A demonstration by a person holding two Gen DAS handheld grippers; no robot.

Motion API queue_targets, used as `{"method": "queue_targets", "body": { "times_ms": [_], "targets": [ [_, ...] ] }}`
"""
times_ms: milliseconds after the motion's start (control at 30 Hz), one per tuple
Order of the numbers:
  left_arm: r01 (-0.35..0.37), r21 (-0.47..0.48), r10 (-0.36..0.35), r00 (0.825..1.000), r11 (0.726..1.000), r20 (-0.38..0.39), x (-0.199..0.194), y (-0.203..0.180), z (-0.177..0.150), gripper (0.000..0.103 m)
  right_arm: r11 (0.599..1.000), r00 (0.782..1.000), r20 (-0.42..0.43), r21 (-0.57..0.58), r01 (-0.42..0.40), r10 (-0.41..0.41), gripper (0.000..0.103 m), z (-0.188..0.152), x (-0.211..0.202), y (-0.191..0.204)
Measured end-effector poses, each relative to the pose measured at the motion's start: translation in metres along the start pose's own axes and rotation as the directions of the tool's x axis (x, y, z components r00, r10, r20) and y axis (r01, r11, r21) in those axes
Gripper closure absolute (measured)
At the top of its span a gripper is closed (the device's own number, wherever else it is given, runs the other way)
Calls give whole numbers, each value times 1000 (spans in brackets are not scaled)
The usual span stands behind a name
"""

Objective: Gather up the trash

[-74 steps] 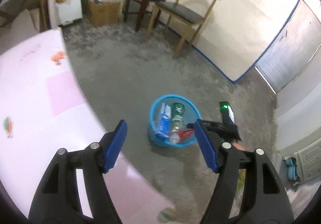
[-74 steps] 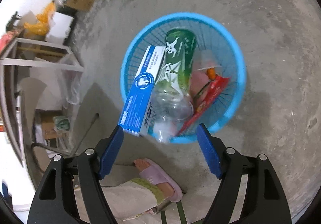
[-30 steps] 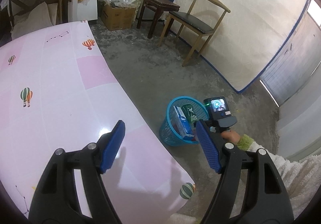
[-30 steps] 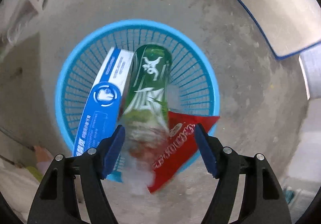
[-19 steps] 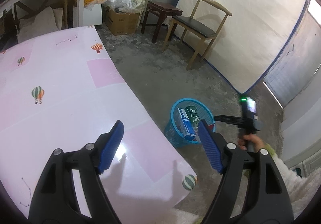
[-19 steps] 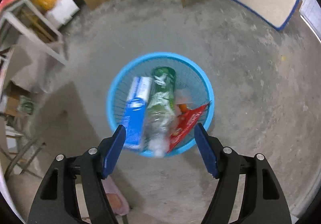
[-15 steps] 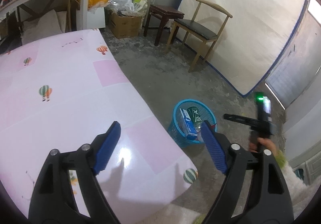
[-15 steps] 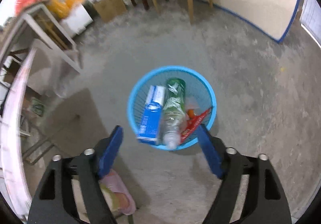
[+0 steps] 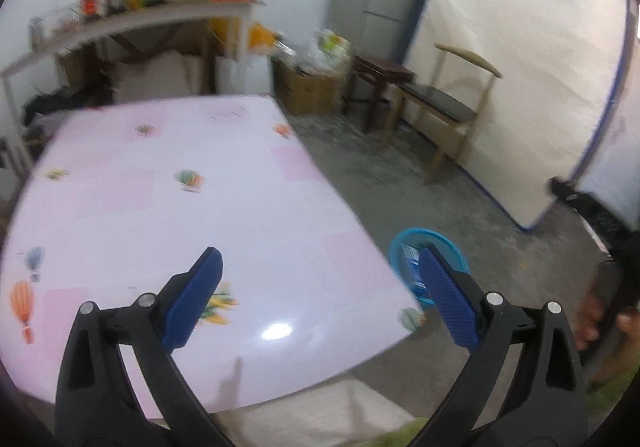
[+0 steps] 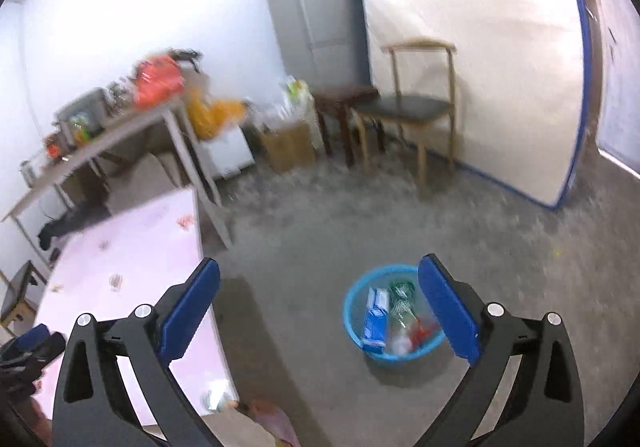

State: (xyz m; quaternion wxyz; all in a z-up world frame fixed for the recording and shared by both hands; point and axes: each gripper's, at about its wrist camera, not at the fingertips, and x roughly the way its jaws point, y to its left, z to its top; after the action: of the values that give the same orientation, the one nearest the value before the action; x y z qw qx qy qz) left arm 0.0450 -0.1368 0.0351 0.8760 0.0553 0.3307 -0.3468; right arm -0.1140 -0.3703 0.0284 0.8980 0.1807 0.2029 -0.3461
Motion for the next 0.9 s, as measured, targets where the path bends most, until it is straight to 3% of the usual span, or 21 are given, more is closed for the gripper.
{"method": "queue_targets", "body": {
  "times_ms": [67, 167, 267, 367, 600, 733, 900],
  "targets": [
    [-105, 46, 103, 993, 993, 51, -10, -2, -3, 8, 1000, 999, 34, -3, -25, 25, 6, -2, -15, 10],
    [-189, 101, 179, 979, 977, 99, -22, -4, -7, 8, 998, 998, 36, 0, -59, 59, 6, -9, -32, 27],
    [-161, 76, 157, 986, 984, 56, -26, 4, -8, 8, 1000, 1000, 6, -26, -1, 1, 6, -21, -37, 46],
    [-189, 32, 190, 982, 981, -8, -20, 15, -14, 8, 994, 999, -30, -109, 30, -33, 6, -42, -35, 73],
    [-260, 5, 256, 946, 966, -200, 6, 26, -48, 8, 978, 974, -207, -201, 49, -92, 6, -98, -16, 101],
    [-260, 30, 259, 936, 965, -239, 10, 23, -56, 8, 974, 959, -253, -216, 69, -124, 6, -108, -9, 102],
    [-274, 27, 272, 932, 961, -238, 10, 23, -56, 8, 968, 961, -236, -232, 92, -147, 6, -107, -8, 96]
  ]
}}
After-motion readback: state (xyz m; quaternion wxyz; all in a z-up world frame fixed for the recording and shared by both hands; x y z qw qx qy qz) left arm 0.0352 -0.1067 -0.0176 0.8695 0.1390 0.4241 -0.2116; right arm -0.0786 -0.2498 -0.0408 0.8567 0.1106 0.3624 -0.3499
